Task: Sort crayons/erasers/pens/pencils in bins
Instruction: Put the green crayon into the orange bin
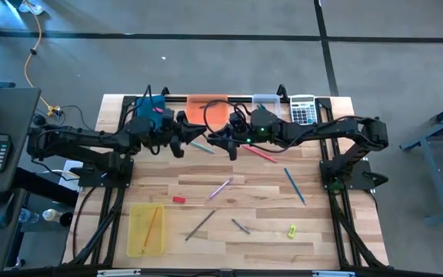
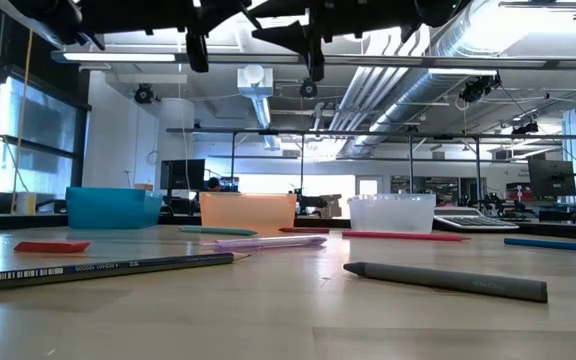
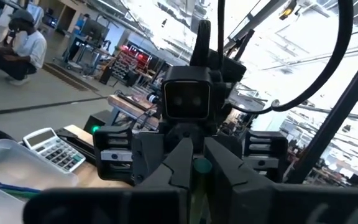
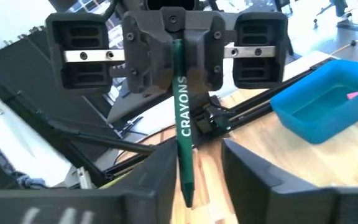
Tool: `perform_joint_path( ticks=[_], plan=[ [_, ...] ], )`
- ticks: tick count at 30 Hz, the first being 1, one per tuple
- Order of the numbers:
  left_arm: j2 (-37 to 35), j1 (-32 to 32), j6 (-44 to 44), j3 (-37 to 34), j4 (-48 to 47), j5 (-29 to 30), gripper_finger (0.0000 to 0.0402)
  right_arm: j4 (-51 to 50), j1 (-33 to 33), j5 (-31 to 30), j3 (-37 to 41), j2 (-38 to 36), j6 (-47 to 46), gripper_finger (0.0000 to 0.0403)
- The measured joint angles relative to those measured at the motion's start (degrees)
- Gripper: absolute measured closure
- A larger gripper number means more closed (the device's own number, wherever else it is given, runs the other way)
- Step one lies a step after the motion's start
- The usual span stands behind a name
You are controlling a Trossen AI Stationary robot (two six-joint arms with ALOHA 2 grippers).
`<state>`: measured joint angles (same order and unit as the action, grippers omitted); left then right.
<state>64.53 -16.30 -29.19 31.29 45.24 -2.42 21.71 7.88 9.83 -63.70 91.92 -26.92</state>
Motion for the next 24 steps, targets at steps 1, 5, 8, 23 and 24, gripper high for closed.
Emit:
perform_joint_path(
  ticks=[1, 5, 8, 23, 24],
  plan=[
    [0.0, -0.19, 0.02, 0.0, 0.1, 0.01, 0.0396, 0.0, 0.02, -0.36, 0.0, 0.0, 0.08, 0.027],
    [-0.02, -1.55, 0.9, 0.17, 1.29, -0.06, 0.0396, 0.01, 0.41, -0.74, 0.0, 0.01, -0.05, 0.0236],
    [-0.07, -3.04, 3.12, 2.48, -0.02, -0.26, 0.0397, -0.11, 0.77, -0.77, 0.0, 0.02, -0.02, 0.0219],
    [-0.9, -10.84, 14.7, 18.03, -24.91, -6.07, 0.0398, -0.85, 1.53, -0.56, 0.0, 0.0, 2.83, 0.0226],
    [-0.86, -11.65, 15.02, 18.8, -27.58, -6.03, 0.0398, -1.28, 1.58, -0.55, 0.0, -0.01, 3.34, 0.0234]
  ],
)
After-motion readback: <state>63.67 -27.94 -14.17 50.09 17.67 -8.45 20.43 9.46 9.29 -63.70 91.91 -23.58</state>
